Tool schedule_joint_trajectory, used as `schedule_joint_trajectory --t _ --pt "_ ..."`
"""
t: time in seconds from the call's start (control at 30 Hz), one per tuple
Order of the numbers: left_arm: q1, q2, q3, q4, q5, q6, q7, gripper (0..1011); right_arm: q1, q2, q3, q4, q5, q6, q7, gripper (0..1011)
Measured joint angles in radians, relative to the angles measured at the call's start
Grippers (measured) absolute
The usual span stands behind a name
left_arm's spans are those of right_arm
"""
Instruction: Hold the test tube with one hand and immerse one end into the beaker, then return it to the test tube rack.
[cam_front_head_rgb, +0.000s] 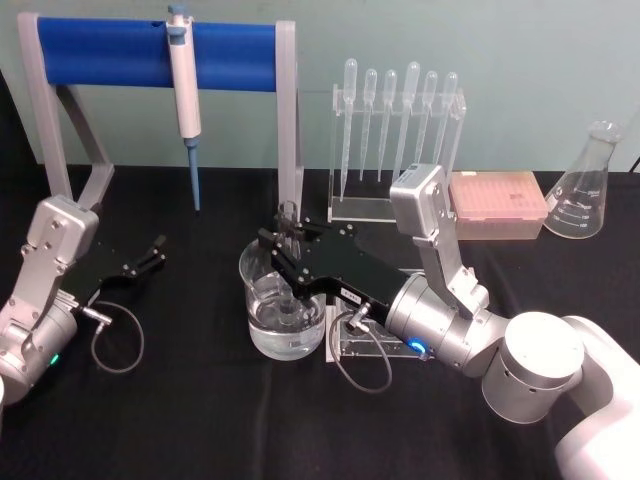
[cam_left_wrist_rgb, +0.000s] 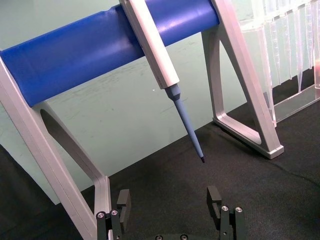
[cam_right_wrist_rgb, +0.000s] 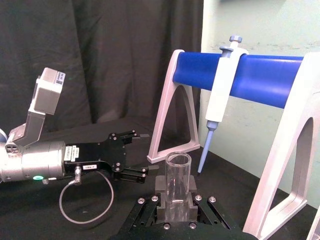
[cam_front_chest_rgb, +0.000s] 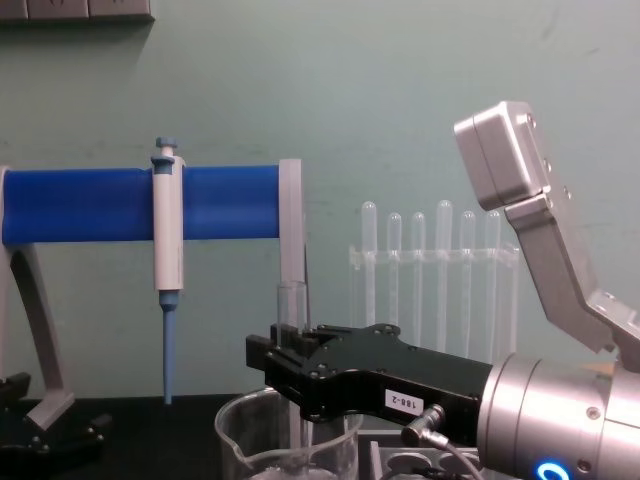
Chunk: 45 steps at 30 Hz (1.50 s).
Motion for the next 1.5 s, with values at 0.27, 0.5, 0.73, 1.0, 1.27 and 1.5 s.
schedule_joint_trajectory --t 0.27,0.5,0.73,1.0,1.27,1.5 --pt "0.000 0.000 0.000 0.000 0.000 0.000 0.000 1000 0.000 0.000 0.000 0.000 0.000 0.000 0.000 225" --pt "0.000 0.000 0.000 0.000 0.000 0.000 0.000 1000 0.000 0.000 0.000 0.000 0.000 0.000 0.000 225" --pt "0.000 0.000 0.000 0.000 0.000 0.000 0.000 1000 0.000 0.000 0.000 0.000 0.000 0.000 0.000 225" --pt "0.000 0.000 0.000 0.000 0.000 0.000 0.000 1000 0.000 0.000 0.000 0.000 0.000 0.000 0.000 225" --pt "0.000 0.000 0.000 0.000 0.000 0.000 0.000 1000 0.000 0.000 0.000 0.000 0.000 0.000 0.000 225" --pt "0.000 0.000 0.000 0.000 0.000 0.000 0.000 1000 0.000 0.000 0.000 0.000 0.000 0.000 0.000 225"
